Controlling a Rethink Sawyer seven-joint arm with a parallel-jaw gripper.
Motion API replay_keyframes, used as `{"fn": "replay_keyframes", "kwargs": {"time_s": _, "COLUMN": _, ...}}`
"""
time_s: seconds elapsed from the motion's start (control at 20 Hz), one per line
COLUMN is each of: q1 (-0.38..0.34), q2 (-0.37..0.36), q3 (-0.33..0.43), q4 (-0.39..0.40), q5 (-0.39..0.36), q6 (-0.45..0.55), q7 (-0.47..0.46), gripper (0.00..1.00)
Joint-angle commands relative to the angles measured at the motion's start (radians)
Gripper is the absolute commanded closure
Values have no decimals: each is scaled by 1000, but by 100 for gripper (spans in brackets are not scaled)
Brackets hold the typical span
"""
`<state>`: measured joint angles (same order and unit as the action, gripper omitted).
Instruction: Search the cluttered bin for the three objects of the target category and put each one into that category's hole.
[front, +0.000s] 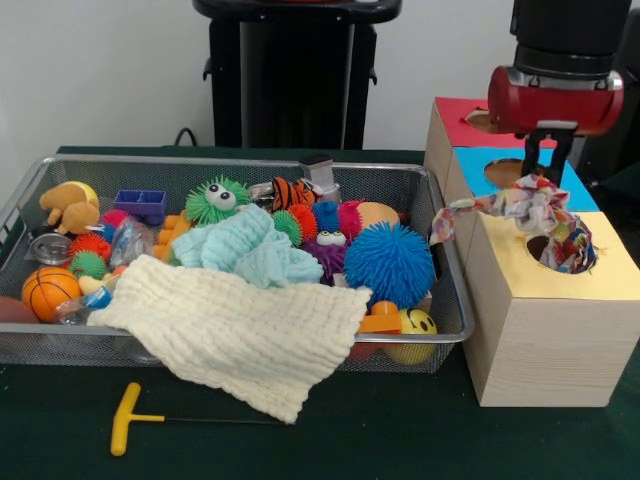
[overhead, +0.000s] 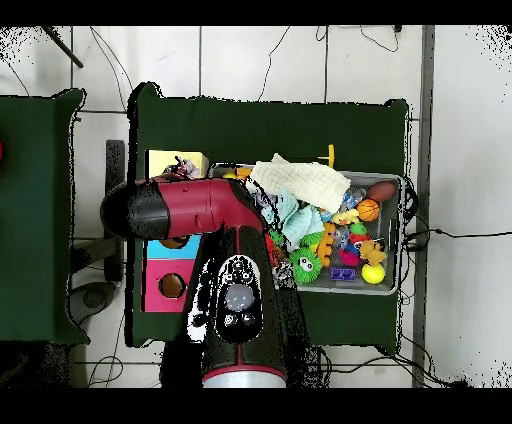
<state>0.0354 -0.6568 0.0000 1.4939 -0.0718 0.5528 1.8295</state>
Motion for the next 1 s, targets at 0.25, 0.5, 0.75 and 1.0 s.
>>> {"fn": "replay_keyframes", "kwargs": {"time_s": 0.25, "q1": 29, "q2": 37, "q3": -50, "q4": -30, "q5": 31, "q6": 46, "q7": 216, "gripper": 100}}
{"fn": "replay_keyframes", "kwargs": {"time_s": 0.5, "q1": 60, "q2": 16, "q3": -68, "q4": -10, "q5": 55, "q6": 57, "q7": 243, "gripper": 100}}
{"fn": "replay_keyframes", "kwargs": {"time_s": 0.75, "q1": 71, "q2": 29, "q3": -68, "q4": -10, "q5": 84, "q6": 39, "q7": 240, "gripper": 100}}
{"fn": "replay_keyframes", "kwargs": {"time_s": 1.0, "q1": 71, "q2": 68, "q3": -64, "q4": -29, "q5": 105, "q6": 12, "q7": 221, "gripper": 100}}
